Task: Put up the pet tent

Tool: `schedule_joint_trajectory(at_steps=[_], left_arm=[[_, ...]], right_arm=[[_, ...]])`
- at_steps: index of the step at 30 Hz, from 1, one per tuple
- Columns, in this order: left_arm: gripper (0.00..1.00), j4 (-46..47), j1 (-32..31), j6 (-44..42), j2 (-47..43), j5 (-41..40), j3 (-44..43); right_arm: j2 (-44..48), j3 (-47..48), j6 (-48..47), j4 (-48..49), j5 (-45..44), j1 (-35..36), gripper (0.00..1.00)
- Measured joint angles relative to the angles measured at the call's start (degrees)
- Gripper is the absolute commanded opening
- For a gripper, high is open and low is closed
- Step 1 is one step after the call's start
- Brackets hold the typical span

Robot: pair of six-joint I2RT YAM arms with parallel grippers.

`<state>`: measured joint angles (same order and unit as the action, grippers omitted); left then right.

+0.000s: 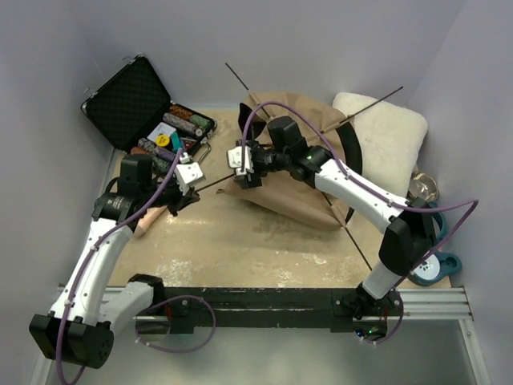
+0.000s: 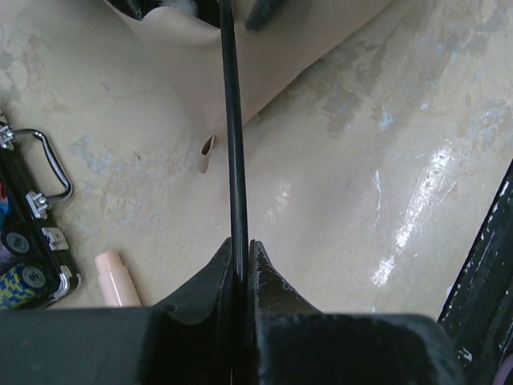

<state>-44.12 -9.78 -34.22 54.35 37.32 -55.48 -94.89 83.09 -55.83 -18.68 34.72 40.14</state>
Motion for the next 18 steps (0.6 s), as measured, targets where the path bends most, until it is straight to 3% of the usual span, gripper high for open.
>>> schedule_joint_trajectory(at_steps=[5,14,18], left_arm=[[0.00,4.42,0.00,3.50,1.46,1.97,0.20],[0.00,8.94,0.00,6.19,0.90,4.81,1.51],[0.00,10.01,0.00,6.69,0.76,5.81,1.81]], right_arm=[[0.09,2.51,4.59,1.73,3.02,4.13,0.68],[-0.83,4.13,8.39,3.34,4.02,7.56,0.40],[-1.84,5.07,9.22,3.98,3.76,7.85,0.39]])
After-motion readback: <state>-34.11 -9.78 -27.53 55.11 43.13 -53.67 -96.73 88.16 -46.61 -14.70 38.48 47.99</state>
